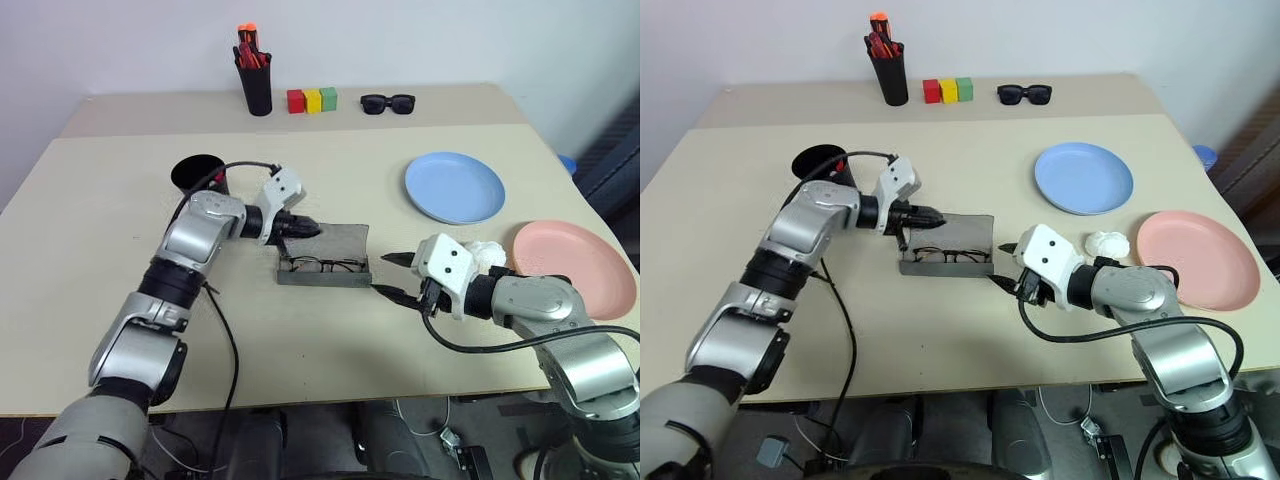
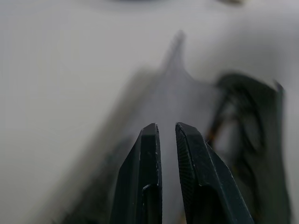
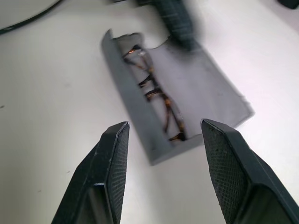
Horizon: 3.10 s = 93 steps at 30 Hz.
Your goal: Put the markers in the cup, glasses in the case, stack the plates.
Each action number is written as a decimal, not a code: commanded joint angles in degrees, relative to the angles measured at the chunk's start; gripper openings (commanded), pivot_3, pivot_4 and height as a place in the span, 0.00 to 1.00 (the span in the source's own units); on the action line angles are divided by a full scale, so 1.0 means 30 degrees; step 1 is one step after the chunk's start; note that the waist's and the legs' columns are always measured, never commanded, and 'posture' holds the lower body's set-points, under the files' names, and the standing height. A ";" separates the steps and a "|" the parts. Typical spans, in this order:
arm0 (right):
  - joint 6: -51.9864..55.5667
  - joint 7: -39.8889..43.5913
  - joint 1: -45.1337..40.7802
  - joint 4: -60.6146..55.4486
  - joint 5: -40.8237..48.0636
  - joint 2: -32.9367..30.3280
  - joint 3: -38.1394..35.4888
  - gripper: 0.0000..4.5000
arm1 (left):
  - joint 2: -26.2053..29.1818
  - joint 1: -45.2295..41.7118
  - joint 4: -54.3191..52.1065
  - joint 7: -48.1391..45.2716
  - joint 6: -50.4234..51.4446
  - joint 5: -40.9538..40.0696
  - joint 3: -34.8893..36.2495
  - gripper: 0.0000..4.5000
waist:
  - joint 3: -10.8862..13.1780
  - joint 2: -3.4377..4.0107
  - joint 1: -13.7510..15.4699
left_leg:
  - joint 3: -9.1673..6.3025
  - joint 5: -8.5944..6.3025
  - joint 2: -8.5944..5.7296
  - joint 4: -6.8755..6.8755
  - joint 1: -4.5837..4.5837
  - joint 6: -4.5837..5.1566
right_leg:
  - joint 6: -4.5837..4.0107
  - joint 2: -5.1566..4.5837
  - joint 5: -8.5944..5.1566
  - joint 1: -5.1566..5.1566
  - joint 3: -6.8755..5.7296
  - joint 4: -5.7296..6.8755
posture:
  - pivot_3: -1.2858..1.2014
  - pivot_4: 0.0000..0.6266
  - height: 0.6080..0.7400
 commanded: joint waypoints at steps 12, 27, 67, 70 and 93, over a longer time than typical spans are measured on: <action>-0.1580 -0.0300 -0.0990 0.1921 0.0623 0.0048 -0.0048 0.54 | -0.2319 -0.1776 0.0011 0.6145 0.1790 -0.0061 0.2641 0.12 | 0.0000 -0.0002 0.0557 | -0.0002 -0.0003 -0.0008 0.0113 -0.0027 0.0005 | 0.0008 -0.0007 0.0003 0.0039 -0.0010 -0.0009 | 0.52 0.24 1.00; -0.1454 -0.0749 0.1261 0.0202 0.1340 -0.0191 -0.0363 0.54 | -0.2224 -0.3282 0.3984 0.2063 -0.1097 0.2198 -0.0136 0.12 | 0.0002 -0.0006 0.0464 | -0.0001 -0.0008 -0.0008 0.0080 -0.0035 0.0012 | 0.0029 -0.0003 -0.0009 0.0014 -0.0007 -0.0010 | 0.52 0.24 1.00; -1.1255 -0.7155 -0.9608 2.2427 -0.9547 0.0424 0.3917 0.04 | 0.0757 0.8959 -1.0690 0.4356 -0.2921 -0.2158 0.5153 0.10 | 0.0002 0.0012 0.0009 | 0.0024 -0.0009 -0.0002 0.0070 -0.0007 0.0015 | 0.0011 -0.0018 0.0001 0.0017 0.0011 0.0004 | 0.52 0.24 1.00; -1.1343 -0.7104 -0.8965 2.1191 -0.9720 -0.0109 0.3585 0.01 | 0.0423 0.8912 -1.0623 0.4861 -0.3234 -0.2048 0.4946 0.10 | 0.0002 0.0012 0.0032 | 0.0023 -0.0009 -0.0003 0.0073 -0.0007 0.0015 | 0.0011 -0.0017 0.0001 0.0019 0.0010 0.0004 | 0.52 0.24 1.00; -0.3224 -0.0504 0.7148 0.3536 -0.5283 -0.5058 -0.9011 0.67 | -0.1511 0.5899 -0.5221 0.3661 -0.7251 -0.1021 0.2495 0.10 | -0.0021 0.0066 0.0041 | 0.0067 -0.0018 -0.0004 0.0210 0.0014 0.0029 | -0.0049 -0.0014 -0.0041 0.0098 0.0041 -0.0007 | 0.52 0.24 1.00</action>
